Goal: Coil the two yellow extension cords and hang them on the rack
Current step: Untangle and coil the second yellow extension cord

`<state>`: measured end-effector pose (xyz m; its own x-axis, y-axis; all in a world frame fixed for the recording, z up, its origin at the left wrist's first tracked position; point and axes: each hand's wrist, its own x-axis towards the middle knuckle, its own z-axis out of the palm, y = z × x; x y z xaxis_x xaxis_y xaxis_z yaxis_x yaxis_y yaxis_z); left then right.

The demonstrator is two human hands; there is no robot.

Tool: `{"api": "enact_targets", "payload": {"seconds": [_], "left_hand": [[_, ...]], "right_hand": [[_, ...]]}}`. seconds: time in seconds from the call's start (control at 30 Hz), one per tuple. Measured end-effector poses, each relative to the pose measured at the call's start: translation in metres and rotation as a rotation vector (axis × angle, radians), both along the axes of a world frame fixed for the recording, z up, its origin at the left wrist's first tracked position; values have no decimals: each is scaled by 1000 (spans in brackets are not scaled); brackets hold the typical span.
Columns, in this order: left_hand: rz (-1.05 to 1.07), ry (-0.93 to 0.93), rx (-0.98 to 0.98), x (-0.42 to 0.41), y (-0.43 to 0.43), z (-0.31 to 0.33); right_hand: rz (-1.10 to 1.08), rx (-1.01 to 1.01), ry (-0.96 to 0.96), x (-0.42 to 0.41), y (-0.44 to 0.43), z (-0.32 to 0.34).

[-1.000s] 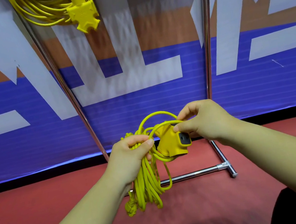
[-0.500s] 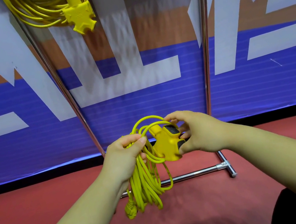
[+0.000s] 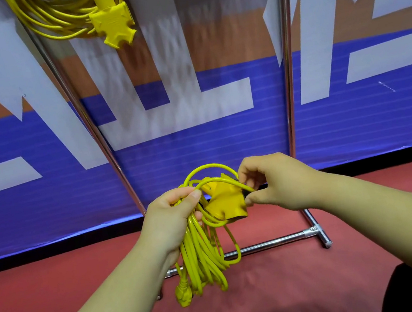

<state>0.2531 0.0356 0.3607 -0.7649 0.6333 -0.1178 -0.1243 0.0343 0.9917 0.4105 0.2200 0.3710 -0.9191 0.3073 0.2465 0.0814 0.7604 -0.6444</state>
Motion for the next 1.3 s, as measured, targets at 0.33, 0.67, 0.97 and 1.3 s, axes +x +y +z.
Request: {"api": "enact_targets", "payload": {"seconds": [0.33, 0.67, 0.97, 1.3], "left_hand": [[22, -10, 28, -4, 0, -2], [73, 28, 16, -21, -8, 1], [93, 105, 14, -19, -8, 5], [18, 257, 6, -10, -8, 16]], "right_hand": [[2, 137, -83, -8, -25, -7], [-189, -159, 21, -1, 19, 6], [-296, -107, -299, 5, 31, -10], [-179, -355, -448, 1, 25, -37]]}}
